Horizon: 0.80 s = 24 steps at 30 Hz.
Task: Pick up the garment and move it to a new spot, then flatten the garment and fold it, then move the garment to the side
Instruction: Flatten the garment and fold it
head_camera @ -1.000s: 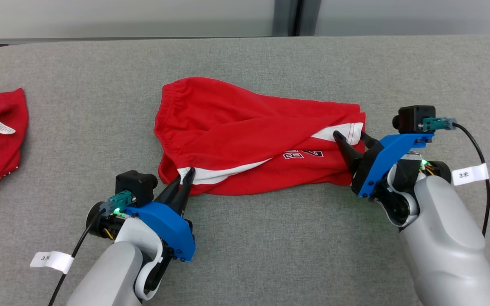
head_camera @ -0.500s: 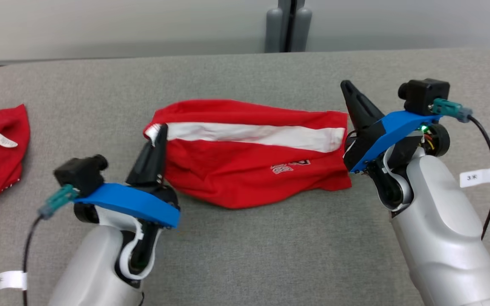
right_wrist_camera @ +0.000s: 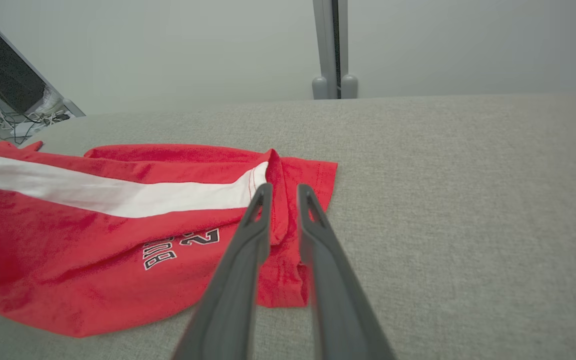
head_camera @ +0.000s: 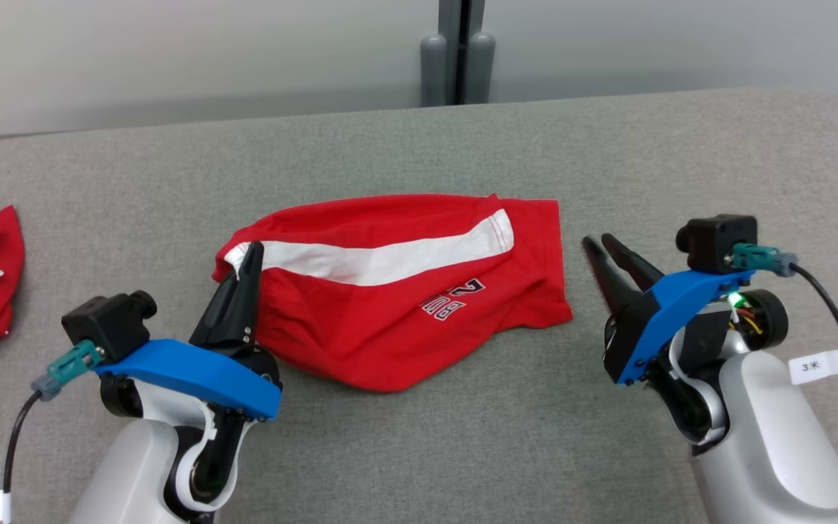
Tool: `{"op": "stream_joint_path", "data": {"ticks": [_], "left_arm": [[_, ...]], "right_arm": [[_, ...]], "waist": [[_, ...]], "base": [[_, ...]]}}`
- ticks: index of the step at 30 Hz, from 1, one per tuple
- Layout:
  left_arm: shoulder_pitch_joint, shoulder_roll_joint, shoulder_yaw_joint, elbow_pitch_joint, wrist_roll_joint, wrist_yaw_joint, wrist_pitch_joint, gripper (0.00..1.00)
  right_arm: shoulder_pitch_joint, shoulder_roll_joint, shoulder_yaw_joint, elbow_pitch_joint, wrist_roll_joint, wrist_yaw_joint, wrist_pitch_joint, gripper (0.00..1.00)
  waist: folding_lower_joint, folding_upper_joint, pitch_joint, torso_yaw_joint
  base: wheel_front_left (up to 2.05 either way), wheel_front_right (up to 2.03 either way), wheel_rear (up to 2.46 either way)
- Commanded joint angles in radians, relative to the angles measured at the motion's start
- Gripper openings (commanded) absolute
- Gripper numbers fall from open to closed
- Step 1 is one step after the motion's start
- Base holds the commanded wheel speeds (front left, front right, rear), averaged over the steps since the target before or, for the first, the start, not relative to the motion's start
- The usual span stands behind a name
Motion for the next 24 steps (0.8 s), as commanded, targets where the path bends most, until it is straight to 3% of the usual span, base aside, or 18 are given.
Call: {"op": "stream_joint_path", "data": {"ticks": [1,7,14,24], "left_arm": [[0.014,-0.001,0.003,0.000,-0.002,0.006,-0.009,0.00],[0.015,-0.019,-0.012,0.031,0.005,-0.002,-0.031,0.00],[-0.036,-0.052,-0.049,0.059,0.009,-0.022,-0.043,0.00],[-0.085,-0.077,-0.084,0.087,0.002,-0.043,-0.054,0.00]], "right_arm": [[0.014,0.000,0.007,-0.006,-0.011,0.000,0.015,1.00],[-0.050,0.001,0.048,0.042,-0.012,0.000,0.078,1.00],[-0.201,0.001,0.035,0.194,-0.064,0.000,0.162,1.00],[-0.321,0.001,-0.006,0.396,-0.096,0.000,0.111,1.00]], "waist": [[0.0002,0.0000,0.015,0.011],[0.0002,0.0000,0.042,0.051],[0.0002,0.0000,0.087,0.113],[0.0002,0.0000,0.144,0.172]], "base": [[0.00,0.00,0.00],[0.00,0.00,0.00],[0.00,0.00,0.00],[0.00,0.00,0.00]]}}
